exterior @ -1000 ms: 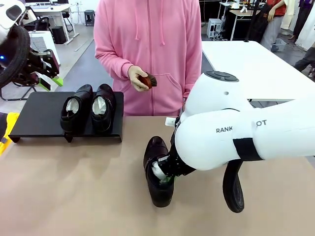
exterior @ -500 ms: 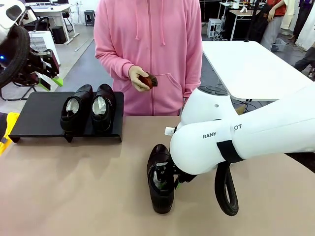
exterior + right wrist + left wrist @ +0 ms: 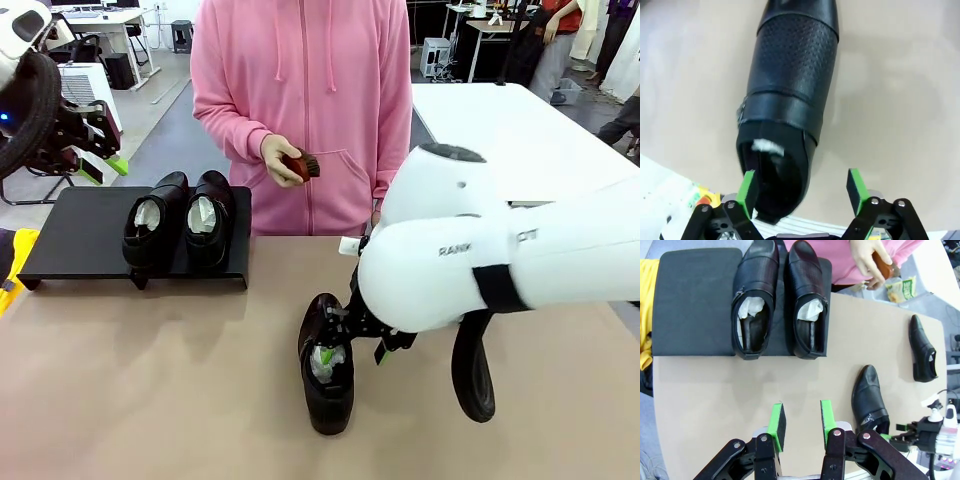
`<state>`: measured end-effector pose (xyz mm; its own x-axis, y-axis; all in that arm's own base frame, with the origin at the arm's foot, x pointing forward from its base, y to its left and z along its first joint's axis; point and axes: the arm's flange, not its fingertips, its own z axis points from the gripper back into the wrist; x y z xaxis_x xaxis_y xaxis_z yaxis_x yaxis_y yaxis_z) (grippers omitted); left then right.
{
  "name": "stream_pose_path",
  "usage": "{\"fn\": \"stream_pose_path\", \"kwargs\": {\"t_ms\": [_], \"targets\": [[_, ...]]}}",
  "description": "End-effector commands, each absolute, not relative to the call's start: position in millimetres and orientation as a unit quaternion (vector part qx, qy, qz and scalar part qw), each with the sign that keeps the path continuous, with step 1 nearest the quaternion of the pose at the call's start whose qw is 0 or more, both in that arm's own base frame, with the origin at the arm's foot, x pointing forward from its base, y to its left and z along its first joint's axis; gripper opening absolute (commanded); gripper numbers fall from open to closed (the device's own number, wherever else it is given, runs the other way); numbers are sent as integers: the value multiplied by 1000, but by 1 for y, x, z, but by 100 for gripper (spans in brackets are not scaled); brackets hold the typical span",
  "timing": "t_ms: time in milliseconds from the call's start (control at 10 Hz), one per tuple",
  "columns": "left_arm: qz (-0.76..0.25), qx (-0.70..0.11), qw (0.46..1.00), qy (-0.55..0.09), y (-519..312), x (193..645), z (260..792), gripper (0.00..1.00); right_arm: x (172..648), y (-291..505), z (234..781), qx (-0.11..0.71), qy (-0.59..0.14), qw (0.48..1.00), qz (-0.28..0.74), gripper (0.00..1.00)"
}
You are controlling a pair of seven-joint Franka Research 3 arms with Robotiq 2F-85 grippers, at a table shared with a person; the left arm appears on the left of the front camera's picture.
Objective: Organize the shoes by placing them on the stand.
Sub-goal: Pick up one Shoe and place it in the middle of the table, then place the Shoe from the middle of the table onto the Shoes Stand.
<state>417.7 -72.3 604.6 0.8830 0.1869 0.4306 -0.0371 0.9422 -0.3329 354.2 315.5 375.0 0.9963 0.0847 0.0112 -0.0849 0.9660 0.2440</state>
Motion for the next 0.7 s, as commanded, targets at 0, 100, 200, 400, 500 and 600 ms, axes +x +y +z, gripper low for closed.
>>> {"fn": "stream_pose_path", "kwargs": {"t_ms": [0, 100, 200, 400, 500, 600], "targets": [[57, -166, 956, -236, -70, 418, 605, 40, 359, 320, 359, 121, 0, 992, 32, 100], [57, -166, 956, -236, -70, 418, 605, 40, 359, 320, 359, 121, 0, 992, 32, 100], [57, -166, 956, -236, -70, 418, 605, 40, 359, 320, 359, 121, 0, 992, 32, 100], [57, -166, 956, -236, -70, 418, 605, 40, 359, 320, 359, 121, 0, 992, 32, 100], [57, -166, 956, -236, -70, 418, 605, 40, 359, 320, 359, 121, 0, 992, 32, 100], [57, -166, 956, -236, -70, 418, 605, 40, 359, 320, 359, 121, 0, 992, 32, 100]]}}
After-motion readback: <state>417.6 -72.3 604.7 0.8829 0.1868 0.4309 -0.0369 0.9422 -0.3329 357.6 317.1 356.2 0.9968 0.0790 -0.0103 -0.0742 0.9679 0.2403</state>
